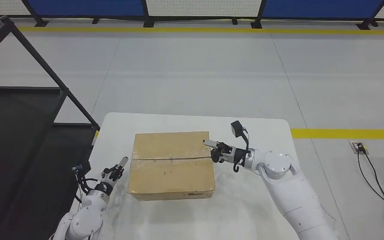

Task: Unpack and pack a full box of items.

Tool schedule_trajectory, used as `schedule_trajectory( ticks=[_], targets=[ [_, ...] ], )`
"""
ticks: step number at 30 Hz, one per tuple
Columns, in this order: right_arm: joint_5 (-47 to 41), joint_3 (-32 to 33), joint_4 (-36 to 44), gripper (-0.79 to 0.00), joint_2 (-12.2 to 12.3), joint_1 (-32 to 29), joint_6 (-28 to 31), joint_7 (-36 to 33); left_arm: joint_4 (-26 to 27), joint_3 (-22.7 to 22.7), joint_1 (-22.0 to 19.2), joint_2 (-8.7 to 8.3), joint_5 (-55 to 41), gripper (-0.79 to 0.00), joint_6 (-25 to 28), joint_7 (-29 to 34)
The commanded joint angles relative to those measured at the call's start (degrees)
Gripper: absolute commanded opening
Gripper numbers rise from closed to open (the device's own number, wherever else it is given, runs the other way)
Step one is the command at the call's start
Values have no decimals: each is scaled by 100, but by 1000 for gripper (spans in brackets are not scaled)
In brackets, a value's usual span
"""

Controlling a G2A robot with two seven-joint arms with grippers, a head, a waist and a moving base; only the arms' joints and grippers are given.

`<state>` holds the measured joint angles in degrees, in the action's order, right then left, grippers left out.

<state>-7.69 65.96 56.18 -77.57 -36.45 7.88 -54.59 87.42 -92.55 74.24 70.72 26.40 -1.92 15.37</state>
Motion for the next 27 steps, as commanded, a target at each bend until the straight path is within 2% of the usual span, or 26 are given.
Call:
schedule_trajectory(
  ticks=[1,12,18,27],
  targets=[
    [-15,-61,-52,0,-15,28,10,0,4,-10,2,-3,-15,0,13,4],
    [-163,-339,-434,0,-103,195,74,22,59,-136,40,-24,-133,0,88,-39],
    [-190,-391,-722,0,-138,277,37,288,141,-267,85,-26,-369,0,171,-179],
    [-253,280,-735,0,47,61,202,1181,420,-711,265,-36,-994,0,354,-474]
  ],
)
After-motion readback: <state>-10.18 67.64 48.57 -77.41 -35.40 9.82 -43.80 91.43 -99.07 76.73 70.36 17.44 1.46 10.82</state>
